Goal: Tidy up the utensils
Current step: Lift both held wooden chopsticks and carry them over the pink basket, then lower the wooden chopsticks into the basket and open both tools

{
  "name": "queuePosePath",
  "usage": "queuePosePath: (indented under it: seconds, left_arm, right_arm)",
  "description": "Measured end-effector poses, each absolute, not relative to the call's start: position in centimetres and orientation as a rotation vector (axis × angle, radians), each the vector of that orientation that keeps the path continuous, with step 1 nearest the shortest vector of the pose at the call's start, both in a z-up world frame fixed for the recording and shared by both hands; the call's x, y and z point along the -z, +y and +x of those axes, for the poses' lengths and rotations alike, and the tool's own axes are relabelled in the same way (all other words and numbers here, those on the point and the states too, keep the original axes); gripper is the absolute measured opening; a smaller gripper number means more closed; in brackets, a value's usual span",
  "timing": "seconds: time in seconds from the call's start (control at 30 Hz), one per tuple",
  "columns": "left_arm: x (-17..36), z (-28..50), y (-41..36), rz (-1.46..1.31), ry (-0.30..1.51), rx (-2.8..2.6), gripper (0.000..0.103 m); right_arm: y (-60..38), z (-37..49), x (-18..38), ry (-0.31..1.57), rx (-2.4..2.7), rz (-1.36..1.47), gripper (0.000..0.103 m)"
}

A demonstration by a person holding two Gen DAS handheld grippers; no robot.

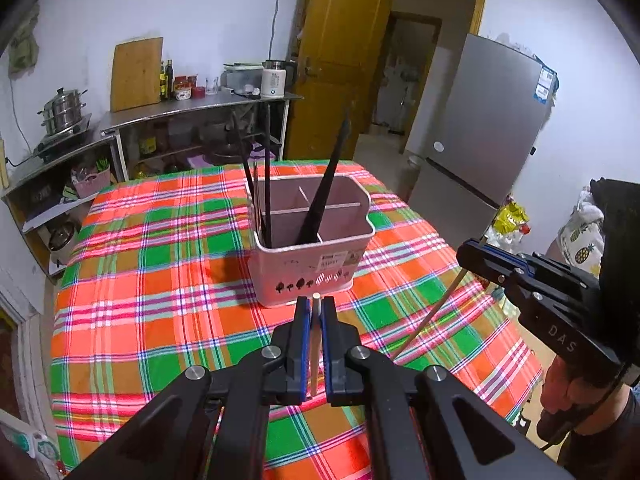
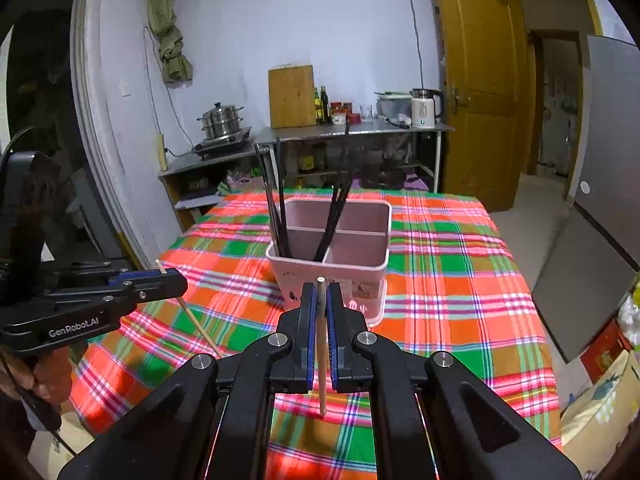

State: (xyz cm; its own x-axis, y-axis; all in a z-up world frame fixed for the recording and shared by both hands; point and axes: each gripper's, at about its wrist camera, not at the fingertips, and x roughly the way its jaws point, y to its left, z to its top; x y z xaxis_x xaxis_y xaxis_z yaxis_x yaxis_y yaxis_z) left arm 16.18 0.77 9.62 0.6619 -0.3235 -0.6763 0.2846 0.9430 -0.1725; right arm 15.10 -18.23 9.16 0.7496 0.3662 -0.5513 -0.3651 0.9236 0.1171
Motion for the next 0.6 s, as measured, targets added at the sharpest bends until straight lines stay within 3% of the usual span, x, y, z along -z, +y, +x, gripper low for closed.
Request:
queuePosePath:
  seconds: [0.6]
  left_arm:
    - [-17.4, 20.1, 2.4, -0.120, 0.600, 0.337, 0.005]
  right_arm:
    - [-16.4, 18.7, -14.6, 0.451, -0.408, 0.051, 0.005]
